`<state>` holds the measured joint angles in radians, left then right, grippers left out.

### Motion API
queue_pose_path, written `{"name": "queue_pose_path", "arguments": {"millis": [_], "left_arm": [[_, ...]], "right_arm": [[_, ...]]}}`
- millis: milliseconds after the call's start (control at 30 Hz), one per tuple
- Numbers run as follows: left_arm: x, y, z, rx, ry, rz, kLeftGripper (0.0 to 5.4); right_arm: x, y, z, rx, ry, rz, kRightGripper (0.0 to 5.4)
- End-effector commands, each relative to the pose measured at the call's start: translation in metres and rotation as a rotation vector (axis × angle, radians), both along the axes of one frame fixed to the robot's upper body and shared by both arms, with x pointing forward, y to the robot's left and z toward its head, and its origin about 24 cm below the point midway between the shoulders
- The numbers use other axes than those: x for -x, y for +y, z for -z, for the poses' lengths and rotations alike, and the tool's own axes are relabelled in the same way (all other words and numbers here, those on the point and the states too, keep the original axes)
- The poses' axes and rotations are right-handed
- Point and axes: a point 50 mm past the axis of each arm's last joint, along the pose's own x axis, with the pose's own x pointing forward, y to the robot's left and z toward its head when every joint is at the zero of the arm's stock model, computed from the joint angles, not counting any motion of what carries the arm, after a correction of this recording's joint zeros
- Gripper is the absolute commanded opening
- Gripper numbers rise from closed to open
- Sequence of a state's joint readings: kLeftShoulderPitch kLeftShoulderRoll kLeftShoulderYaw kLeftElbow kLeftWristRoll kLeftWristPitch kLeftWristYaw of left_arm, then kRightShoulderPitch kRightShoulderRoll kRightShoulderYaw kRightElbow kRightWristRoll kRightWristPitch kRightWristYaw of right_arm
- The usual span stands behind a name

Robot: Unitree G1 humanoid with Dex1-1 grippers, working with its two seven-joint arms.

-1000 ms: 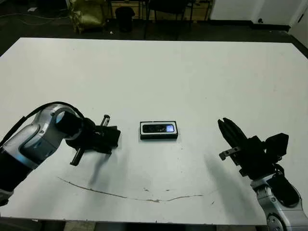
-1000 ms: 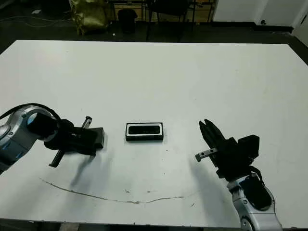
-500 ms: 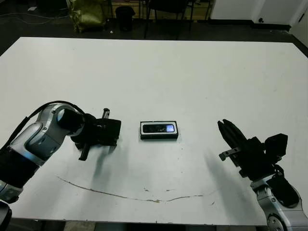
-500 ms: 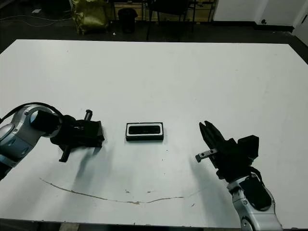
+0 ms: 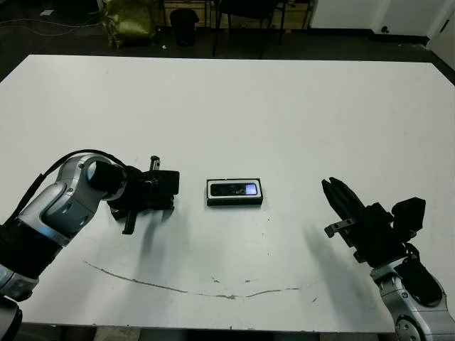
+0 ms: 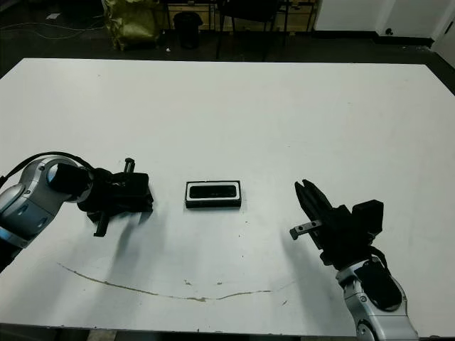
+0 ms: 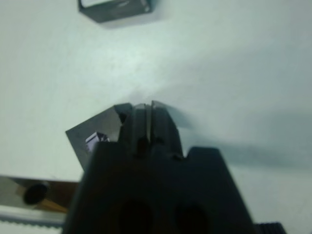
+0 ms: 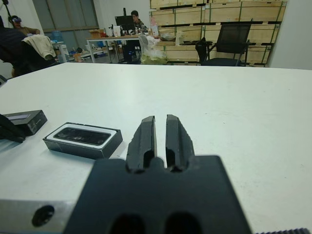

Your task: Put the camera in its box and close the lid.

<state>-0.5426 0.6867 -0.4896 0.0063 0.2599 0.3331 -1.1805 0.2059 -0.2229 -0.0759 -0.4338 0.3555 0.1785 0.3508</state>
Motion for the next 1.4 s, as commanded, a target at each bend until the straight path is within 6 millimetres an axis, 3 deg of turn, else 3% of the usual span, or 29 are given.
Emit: {"name": "queue_pose_path", "arguments": {"millis": [33, 267, 600, 833, 1067, 1233, 1400], "left_arm": [[0.001, 0.009, 0.011, -0.062, 0.024, -0.04, 0.0], [-0.004, 0.016, 0.009, -0.048, 0.008, -0.074, 0.0], [-0.009, 0.01, -0.008, 0.029, -0.043, -0.088, 0.0], [0.0, -0.006, -0.044, 0.269, -0.019, -0.053, 0.0], [0.021, -0.018, -0.072, 0.465, 0.071, -0.058, 0.0], [0.035, -0.014, -0.086, 0.639, 0.038, -0.128, 0.0], [0.044, 0.007, -0.09, 0.842, -0.192, -0.335, 0.0]], "right_arm": [[0.002, -0.002, 0.007, -0.002, 0.03, -0.001, 0.02], [0.003, -0.002, 0.009, 0.004, 0.03, -0.01, 0.02], [0.002, -0.002, 0.012, -0.002, 0.027, -0.029, 0.02], [0.001, -0.001, 0.015, -0.023, 0.02, -0.051, 0.02], [0.001, -0.001, 0.017, -0.041, 0.027, -0.058, 0.02], [0.001, 0.0, 0.016, -0.038, 0.035, -0.042, 0.02], [0.002, 0.0, 0.015, -0.038, 0.039, -0.036, 0.02]]}}
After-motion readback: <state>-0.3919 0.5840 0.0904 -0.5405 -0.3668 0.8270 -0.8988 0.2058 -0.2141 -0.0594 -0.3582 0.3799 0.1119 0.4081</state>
